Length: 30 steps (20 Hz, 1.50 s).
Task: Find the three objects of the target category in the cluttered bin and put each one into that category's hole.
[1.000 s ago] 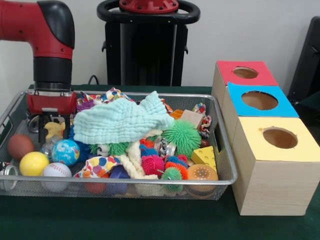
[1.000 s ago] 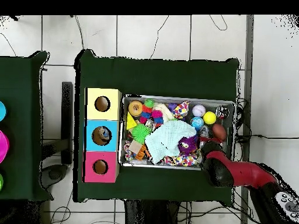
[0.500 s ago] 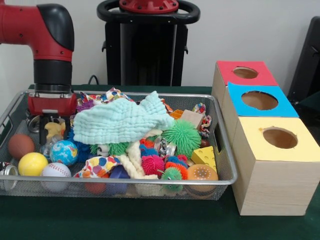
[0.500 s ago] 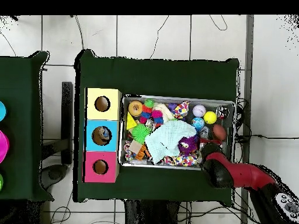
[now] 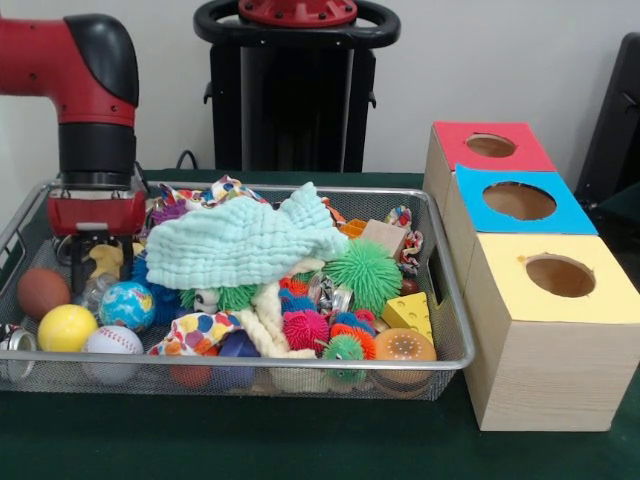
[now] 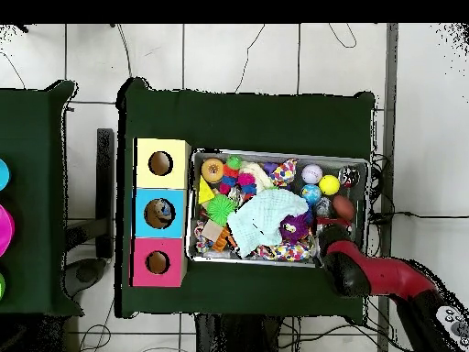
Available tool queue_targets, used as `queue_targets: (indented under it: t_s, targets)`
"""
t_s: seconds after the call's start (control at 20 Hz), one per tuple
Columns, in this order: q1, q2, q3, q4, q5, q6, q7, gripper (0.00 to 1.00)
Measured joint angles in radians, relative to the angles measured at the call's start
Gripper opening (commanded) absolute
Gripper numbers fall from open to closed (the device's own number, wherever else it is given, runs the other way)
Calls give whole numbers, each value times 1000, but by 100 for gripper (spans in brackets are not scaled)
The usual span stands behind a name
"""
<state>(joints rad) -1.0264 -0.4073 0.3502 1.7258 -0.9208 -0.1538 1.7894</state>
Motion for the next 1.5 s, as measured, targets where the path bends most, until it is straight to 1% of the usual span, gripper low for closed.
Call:
queue_targets:
  t_s: [0.05,0.1,1.0,1.2,1.25,1.35,1.45,1.5]
  targets:
    - [0,1,0,-2,-2,-2,0,100]
    - [0,3,0,-7,-5,-7,0,0]
    - [9,2,-2,-17,-6,-17,0,0]
    - [22,-18,-2,-14,-6,-12,0,0]
    - [30,-39,-2,-7,-5,2,0,0]
    - [33,-51,-2,-2,-3,10,0,0]
    - [39,-89,-2,17,5,34,0,0]
    - [39,-91,-3,18,5,35,0,0]
